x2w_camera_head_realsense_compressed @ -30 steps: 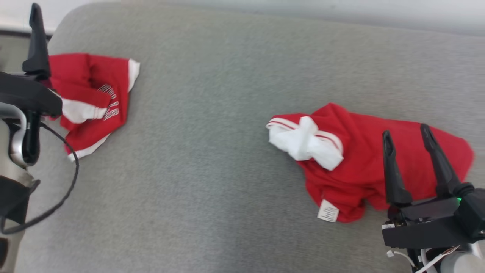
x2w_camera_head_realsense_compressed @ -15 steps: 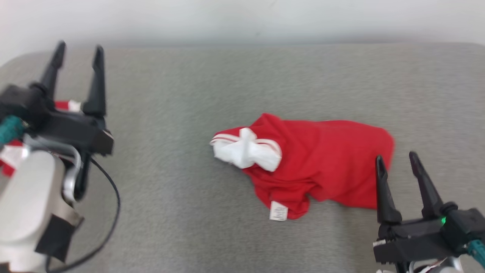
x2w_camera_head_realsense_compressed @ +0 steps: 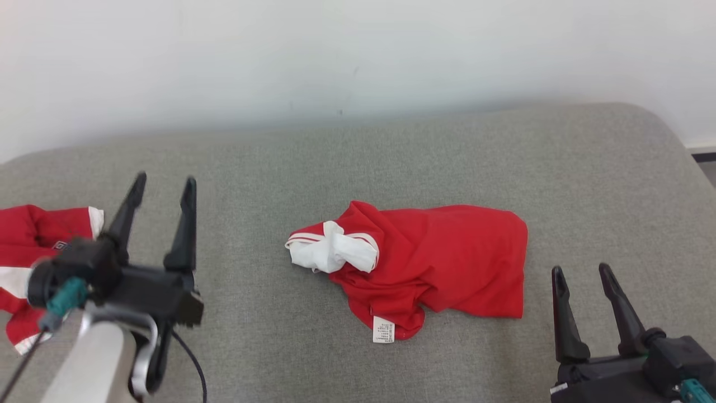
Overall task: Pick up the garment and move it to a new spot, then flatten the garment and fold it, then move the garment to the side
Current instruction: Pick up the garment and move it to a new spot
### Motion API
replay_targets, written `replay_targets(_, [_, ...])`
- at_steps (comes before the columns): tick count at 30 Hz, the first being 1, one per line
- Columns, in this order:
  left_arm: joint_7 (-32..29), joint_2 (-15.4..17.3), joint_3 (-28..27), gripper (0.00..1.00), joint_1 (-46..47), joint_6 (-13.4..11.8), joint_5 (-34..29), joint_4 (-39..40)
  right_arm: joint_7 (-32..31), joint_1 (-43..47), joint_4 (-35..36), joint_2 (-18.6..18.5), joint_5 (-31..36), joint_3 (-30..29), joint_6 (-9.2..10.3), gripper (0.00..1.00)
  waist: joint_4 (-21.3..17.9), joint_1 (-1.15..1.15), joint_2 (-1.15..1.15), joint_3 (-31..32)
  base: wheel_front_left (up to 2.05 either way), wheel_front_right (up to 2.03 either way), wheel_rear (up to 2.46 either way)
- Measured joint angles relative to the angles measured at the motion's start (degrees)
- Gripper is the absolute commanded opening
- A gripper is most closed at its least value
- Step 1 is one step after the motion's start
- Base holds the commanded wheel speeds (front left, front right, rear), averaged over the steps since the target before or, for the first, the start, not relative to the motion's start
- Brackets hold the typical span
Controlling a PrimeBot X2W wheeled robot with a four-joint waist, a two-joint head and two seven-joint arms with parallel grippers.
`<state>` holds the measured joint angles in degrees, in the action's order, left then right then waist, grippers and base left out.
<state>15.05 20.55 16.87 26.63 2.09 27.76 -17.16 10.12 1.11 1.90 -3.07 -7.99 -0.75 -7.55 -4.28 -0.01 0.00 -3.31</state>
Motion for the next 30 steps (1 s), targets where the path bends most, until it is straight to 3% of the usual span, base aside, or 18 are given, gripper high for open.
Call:
replay_targets(13, [0.00,-1.07,-0.66,1.00,-12.77,-0.85,-0.98,5.67,0.07,1.68,-2.36,0.10,-0.34,-0.57,0.00,1.00,2.89,0.01,0.00,2.59,0.00,0.00,0.00])
replay_targets(30, [0.00,-4.90,-7.83,1.00,-22.90,-2.02,-4.05,9.47,0.26,2.85,-4.59,0.14,-1.20,-0.69,0.00,1.00,4.81,0.00,0.00,3.84,0.00,0.00,0.00])
